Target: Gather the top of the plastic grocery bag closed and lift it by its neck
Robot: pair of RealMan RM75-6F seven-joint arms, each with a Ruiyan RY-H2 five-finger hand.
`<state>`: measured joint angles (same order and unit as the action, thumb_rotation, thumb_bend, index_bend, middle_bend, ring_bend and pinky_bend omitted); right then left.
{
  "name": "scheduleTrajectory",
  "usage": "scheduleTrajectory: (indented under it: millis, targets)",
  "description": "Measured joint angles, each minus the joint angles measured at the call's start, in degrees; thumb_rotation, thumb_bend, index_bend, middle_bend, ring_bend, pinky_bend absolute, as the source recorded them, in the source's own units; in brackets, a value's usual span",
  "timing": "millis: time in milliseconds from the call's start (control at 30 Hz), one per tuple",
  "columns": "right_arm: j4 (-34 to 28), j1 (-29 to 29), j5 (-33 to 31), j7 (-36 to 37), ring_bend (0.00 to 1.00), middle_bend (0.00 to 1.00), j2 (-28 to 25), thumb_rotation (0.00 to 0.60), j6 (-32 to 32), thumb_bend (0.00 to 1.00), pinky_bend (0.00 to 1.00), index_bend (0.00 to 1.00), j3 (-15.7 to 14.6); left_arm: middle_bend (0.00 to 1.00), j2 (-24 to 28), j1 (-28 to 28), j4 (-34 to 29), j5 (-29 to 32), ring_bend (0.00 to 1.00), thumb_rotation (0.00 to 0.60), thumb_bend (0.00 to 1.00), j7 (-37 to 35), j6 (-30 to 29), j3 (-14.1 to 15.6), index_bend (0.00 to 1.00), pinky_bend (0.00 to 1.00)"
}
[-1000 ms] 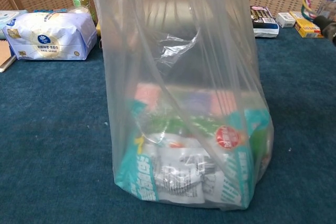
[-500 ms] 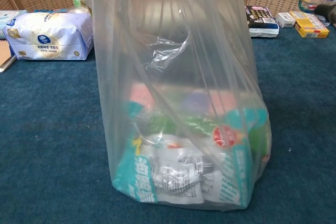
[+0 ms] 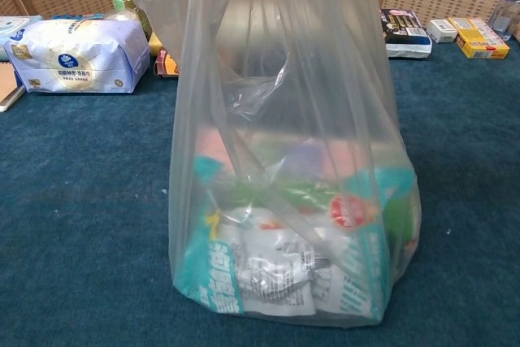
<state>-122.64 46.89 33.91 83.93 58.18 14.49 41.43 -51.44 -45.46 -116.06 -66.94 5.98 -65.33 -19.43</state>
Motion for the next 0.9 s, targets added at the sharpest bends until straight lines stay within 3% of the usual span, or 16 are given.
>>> scheduleTrajectory:
  millis: [67, 200, 300, 567, 900]
  targets:
    - [0.11, -0.04, -1.53, -0.87, 0.45, 0.43, -0.28, 0.382, -0.08, 0.18, 0.61, 0.33, 0.37, 0.07, -0.1, 0.16, 0.14, -0.03, 0.0, 0.6, 0.0, -0.09, 0.13, 0.06, 0.09, 0.14]
    - [0.0, -1.07, -2.42, -2.47, 0.33, 0.36, 0.12, 0.381, 0.0, 0.2, 0.34, 0.28, 1.88, 0.07, -0.34, 0.27, 0.27, 0.06, 0.0, 0.6, 0.0, -0.13, 0.51, -0.03, 0.08, 0.14]
    - [0.01, -2.14, -2.51, -3.73, 0.28, 0.32, 1.2, 0.379, 0.52, 0.21, 0.26, 0.25, 2.87, 0.07, -0.47, 0.36, 0.22, 0.01, 0.0, 0.6, 0.0, -0.09, 0.45, -0.22, 0.08, 0.14]
    - [0.41, -3.71, -3.54, -6.8, 0.26, 0.3, 3.29, 0.379, 3.0, 0.21, 0.21, 0.23, 4.1, 0.07, -0.69, 0.41, 0.14, -0.11, 0.0, 0.6, 0.0, 0.17, 0.88, -0.41, 0.08, 0.14]
    - [0.64, -5.93, -3.62, -9.64, 0.26, 0.29, 4.35, 0.381, 1.71, 0.23, 0.2, 0.22, 6.17, 0.07, -0.94, 0.44, -0.36, -1.2, 0.0, 0.6, 0.0, 0.93, 0.72, -0.72, 0.08, 0.14]
